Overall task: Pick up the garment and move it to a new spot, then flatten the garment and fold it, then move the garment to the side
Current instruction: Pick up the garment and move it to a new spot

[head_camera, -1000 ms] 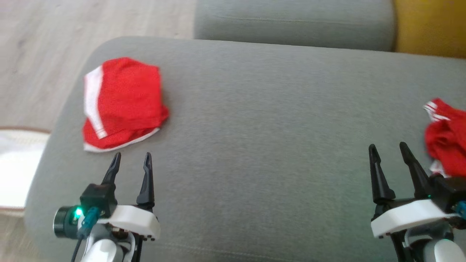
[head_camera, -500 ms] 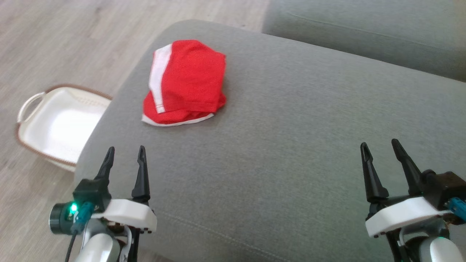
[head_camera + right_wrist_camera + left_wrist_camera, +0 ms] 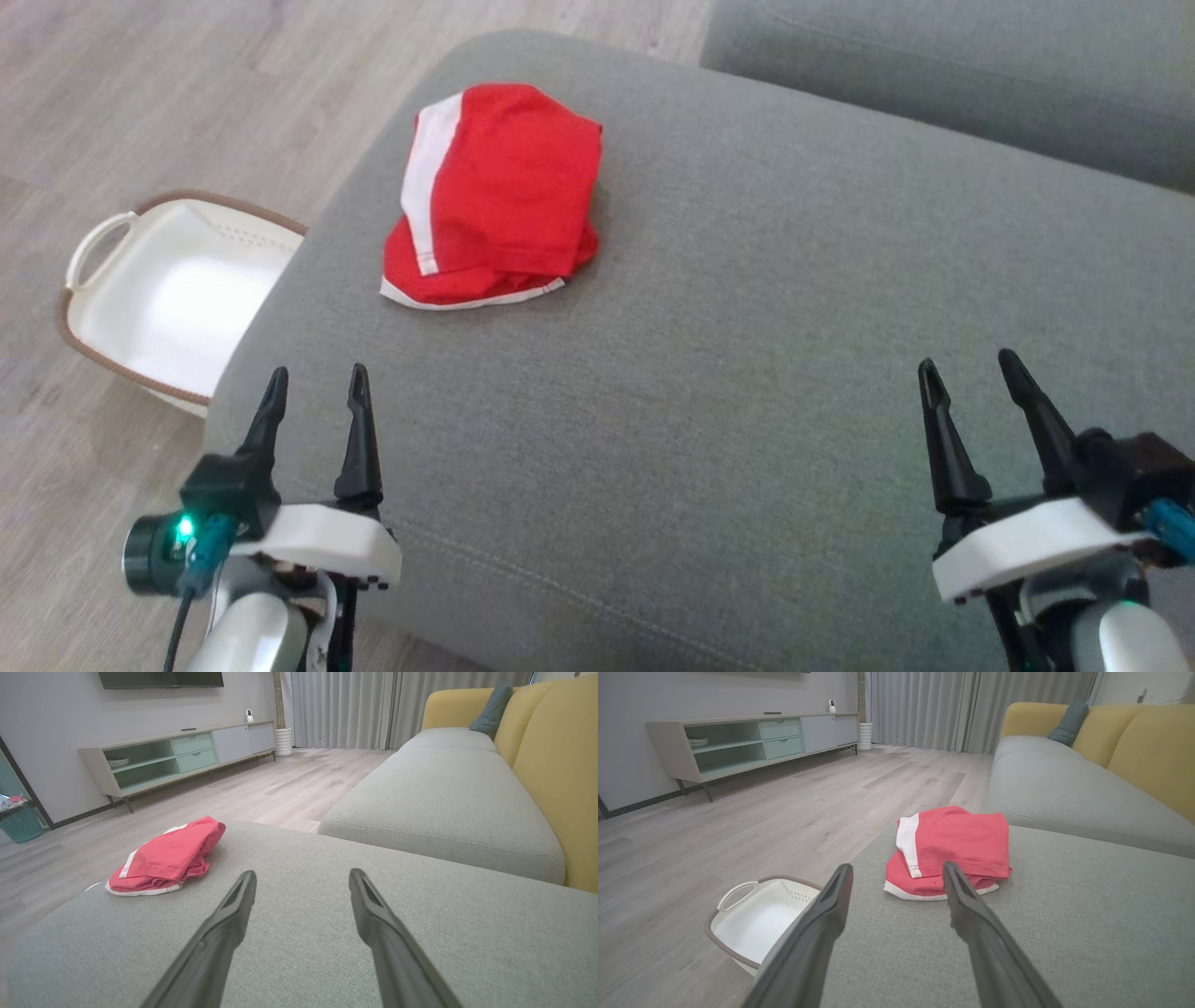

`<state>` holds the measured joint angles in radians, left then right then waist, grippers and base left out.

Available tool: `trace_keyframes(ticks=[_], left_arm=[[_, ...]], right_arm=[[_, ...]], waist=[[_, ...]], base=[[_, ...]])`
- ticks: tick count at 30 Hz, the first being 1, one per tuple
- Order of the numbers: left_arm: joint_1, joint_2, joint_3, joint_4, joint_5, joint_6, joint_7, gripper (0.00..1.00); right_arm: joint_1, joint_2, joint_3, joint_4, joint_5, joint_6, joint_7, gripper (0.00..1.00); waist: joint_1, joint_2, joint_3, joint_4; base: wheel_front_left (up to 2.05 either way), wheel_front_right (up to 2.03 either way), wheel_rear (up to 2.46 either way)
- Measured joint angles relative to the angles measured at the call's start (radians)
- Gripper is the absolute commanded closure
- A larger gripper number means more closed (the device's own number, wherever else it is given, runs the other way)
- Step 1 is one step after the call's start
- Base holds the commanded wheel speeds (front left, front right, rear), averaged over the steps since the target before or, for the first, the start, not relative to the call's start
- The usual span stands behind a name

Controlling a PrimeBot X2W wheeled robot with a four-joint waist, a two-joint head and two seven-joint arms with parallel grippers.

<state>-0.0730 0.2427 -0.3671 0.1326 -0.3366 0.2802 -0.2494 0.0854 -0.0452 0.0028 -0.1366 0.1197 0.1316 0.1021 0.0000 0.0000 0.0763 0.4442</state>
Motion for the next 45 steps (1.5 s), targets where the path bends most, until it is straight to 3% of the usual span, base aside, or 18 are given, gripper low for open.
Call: trace_keyframes(ticks=[5,11,18,23,27,33,34,35,36,42,45], left_arm=[[-0.056,-0.026,0.028,0.012,0.0,-0.027,0.0,0.0],[-0.26,-0.062,0.073,0.09,-0.008,-0.074,-0.001,0.0],[-0.465,-0.083,0.157,0.307,-0.063,-0.14,-0.007,0.0],[-0.591,-0.081,0.166,0.538,-0.082,-0.202,-0.007,0.0],[-0.672,-0.08,0.165,0.71,-0.094,-0.239,0.011,0.0],[-0.761,-0.077,0.166,0.861,-0.11,-0.276,0.054,0.0],[-0.773,-0.077,0.165,0.882,-0.114,-0.286,0.056,0.42],[-0.782,-0.076,0.163,0.901,-0.115,-0.291,0.055,0.92],[-0.79,-0.075,0.164,0.915,-0.115,-0.291,0.051,1.0],[-0.792,-0.06,0.164,0.938,-0.104,-0.287,0.003,1.0],[-0.777,-0.039,0.181,0.856,-0.076,-0.258,0.001,1.0]], right_arm=[[-0.05,-0.002,0.022,-0.03,-0.017,0.0,0.023,0.0],[-0.135,-0.049,0.037,-0.074,-0.026,0.0,0.056,0.0],[-0.234,-0.096,0.047,-0.102,-0.035,0.0,0.067,0.0],[-0.262,-0.098,0.046,-0.102,-0.035,0.0,0.065,0.0],[-0.263,-0.098,0.046,-0.094,-0.035,0.0,0.063,0.0],[-0.264,-0.098,0.045,-0.081,-0.035,0.0,0.056,0.0],[-0.264,-0.097,0.045,-0.079,-0.035,0.0,0.056,0.0],[-0.264,-0.097,0.045,-0.077,-0.034,0.0,0.056,0.0],[-0.264,-0.097,0.045,-0.074,-0.034,0.0,0.055,0.0],[-0.264,-0.093,0.044,-0.051,-0.029,0.0,0.037,0.0],[-0.262,-0.087,0.044,-0.035,-0.023,0.0,0.025,0.0]], waist=[[0.0,0.0,0.053,-0.029],[0.0002,0.0,0.161,-0.087],[0.0003,0.0,0.308,-0.166],[0.0004,-0.0001,0.392,-0.221],[0.0003,-0.0001,0.429,-0.256],[0.0001,0.0,0.431,-0.27],[0.0,0.0,0.429,-0.269],[0.0001,0.0,0.427,-0.268],[0.0001,-0.0001,0.423,-0.268],[0.0001,-0.0001,0.381,-0.263],[0.0001,0.0,0.344,-0.262]], base=[[0.0,0.0,0.0],[0.0,0.0,0.0],[0.0,0.0,0.0],[0.0,0.0,0.0],[0.0,0.0,0.0],[0.0,0.0,0.0],[0.0,0.0,0.0],[0.0,0.0,0.0],[0.0,0.0,0.0],[0.0,0.0,0.0],[0.0,0.0,0.0]])
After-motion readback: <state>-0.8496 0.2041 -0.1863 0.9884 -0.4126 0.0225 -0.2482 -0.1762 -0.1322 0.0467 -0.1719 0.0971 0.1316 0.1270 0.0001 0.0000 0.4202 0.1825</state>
